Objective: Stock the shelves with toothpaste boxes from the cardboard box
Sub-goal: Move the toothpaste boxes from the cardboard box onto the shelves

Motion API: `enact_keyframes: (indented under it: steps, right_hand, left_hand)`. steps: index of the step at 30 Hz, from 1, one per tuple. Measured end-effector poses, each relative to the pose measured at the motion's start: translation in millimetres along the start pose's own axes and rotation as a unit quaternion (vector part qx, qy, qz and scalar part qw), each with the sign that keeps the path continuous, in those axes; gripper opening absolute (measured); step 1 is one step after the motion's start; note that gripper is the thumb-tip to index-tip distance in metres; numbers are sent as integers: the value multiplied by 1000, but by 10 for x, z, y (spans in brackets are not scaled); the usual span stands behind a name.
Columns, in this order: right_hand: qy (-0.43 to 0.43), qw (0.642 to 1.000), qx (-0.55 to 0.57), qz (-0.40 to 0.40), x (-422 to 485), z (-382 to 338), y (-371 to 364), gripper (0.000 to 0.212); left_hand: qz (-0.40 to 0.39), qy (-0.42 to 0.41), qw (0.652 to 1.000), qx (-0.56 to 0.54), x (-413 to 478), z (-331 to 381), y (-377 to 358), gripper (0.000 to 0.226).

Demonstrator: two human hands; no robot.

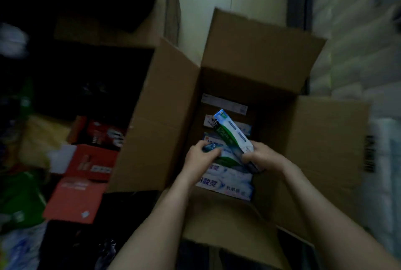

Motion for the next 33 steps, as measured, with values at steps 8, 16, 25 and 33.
enact_keyframes:
  steps: [8,16,25,33]
  right_hand:
    - [61,985,67,-150,-2240,-1457,-464,69]
    - [159,947,24,-277,-3758,-2547,-1461,50]
    - [224,902,-100,-356,-4610,-3213,-3037,70]
    - [189,872,-137,-429,-5120,-3492,-4375,63]
  left_hand:
    - [108,-5,990,-94,-2306,1100,1247,19]
    - [255,-24,952,-166,-4005,1220,2308,52]
    - [302,-73,896,-318,-5484,546,3412,50]
    - [370,-102,832,-401,-6688,-385,4169,57]
Point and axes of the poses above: each hand's wrist, its own x-axis towards the middle knuckle, its own y-axis out of the back of the hand, z = x × y, the point moved 10 cm from there along x, towards the middle knuckle, and after that the axes turned 6 degrees about x, right-handed, at the moved point
